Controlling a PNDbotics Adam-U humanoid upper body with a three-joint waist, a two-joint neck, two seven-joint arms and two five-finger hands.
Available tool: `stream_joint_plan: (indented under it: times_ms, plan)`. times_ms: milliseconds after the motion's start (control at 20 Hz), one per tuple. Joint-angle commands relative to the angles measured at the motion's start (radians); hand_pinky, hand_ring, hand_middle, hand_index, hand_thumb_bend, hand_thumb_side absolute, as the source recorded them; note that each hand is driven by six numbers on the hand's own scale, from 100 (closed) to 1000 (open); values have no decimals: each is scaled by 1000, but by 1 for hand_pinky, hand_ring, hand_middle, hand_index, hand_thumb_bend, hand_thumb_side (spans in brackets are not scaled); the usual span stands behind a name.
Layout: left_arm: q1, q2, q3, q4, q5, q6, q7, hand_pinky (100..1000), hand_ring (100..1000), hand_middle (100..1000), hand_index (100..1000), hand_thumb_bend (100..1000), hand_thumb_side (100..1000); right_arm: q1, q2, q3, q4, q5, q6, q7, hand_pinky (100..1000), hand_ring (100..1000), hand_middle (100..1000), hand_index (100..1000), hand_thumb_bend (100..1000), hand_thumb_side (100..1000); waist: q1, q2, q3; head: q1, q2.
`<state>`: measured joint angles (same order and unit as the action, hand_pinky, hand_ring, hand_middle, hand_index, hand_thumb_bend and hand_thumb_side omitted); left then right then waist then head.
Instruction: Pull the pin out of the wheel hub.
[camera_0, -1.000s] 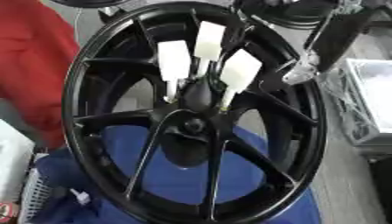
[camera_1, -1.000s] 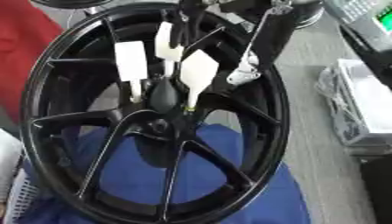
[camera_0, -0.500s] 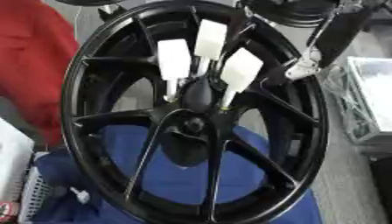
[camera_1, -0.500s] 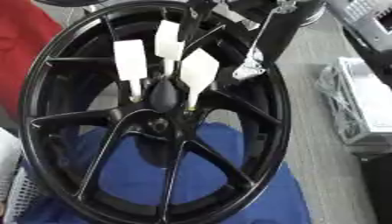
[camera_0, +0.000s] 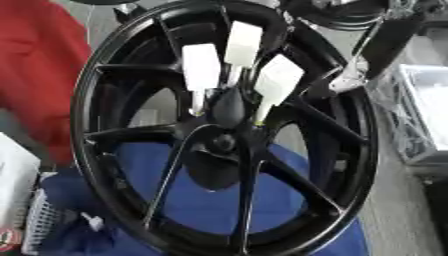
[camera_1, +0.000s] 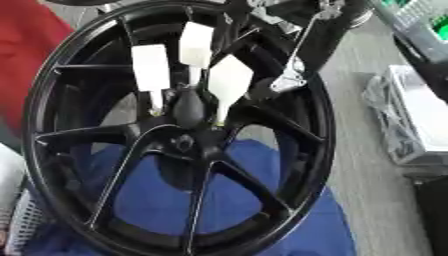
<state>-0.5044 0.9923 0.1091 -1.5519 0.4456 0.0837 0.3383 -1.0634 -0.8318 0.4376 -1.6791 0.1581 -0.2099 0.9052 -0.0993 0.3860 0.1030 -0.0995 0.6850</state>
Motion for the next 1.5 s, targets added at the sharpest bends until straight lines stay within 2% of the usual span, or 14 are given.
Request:
stream_joint_plan:
  times_ms: [50,1100,1500]
  plan:
    - [-15,26,18,-10,2,2,1,868,786,796,840,354,786,-10,-21,-18,7,9,-7,2,835,779,720,821,418,228,7,-17,2,-2,0]
    - [-19,19,18,-15,8,4,1,872,785,794,838,342,796,-7,4,4,48,26,-27,-3,832,768,712,817,434,172,-1,-9,16,2,6]
    - [-19,16,17,-16,11,5,0,873,785,792,838,336,801,2,7,12,40,11,-33,-19,824,750,693,804,412,171,-6,-6,20,5,9]
